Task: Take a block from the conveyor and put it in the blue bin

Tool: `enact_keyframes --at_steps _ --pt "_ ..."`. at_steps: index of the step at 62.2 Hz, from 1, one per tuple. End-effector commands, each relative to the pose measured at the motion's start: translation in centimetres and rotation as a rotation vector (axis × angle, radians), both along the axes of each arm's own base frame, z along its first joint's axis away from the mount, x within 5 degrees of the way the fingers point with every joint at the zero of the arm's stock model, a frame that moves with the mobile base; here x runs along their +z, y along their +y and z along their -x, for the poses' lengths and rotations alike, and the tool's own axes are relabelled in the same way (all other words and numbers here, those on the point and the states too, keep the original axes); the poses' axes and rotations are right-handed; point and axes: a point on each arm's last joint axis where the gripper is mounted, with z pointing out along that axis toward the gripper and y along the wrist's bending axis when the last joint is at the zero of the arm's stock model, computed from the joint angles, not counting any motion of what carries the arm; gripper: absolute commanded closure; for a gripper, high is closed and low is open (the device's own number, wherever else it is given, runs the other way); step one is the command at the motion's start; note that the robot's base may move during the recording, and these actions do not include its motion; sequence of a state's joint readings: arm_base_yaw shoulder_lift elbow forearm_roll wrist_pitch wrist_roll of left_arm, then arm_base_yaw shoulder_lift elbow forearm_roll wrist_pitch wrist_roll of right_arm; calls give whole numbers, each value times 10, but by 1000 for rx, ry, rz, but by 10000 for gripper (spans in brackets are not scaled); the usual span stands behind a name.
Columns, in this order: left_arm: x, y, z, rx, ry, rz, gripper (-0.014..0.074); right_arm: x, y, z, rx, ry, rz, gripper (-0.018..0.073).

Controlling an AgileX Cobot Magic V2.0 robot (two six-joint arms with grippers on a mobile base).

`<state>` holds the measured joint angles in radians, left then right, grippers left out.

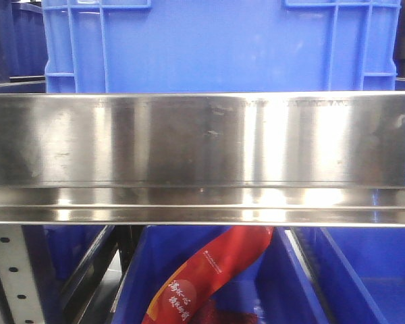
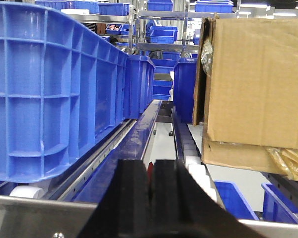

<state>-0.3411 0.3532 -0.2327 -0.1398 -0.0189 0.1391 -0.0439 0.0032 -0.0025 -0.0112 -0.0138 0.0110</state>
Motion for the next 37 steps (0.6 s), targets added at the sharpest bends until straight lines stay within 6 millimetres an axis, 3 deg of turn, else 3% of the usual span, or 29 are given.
enact_keyframes --at_steps 1,18,37 --pt "-10 11 10 96 -38 53 707 1 0 0 -6 -24 10 727" --pt "-53 28 30 305 -115 71 707 1 0 0 -6 -24 10 727" --pt "-56 29 29 323 -86 65 707 1 0 0 -6 -24 10 727"
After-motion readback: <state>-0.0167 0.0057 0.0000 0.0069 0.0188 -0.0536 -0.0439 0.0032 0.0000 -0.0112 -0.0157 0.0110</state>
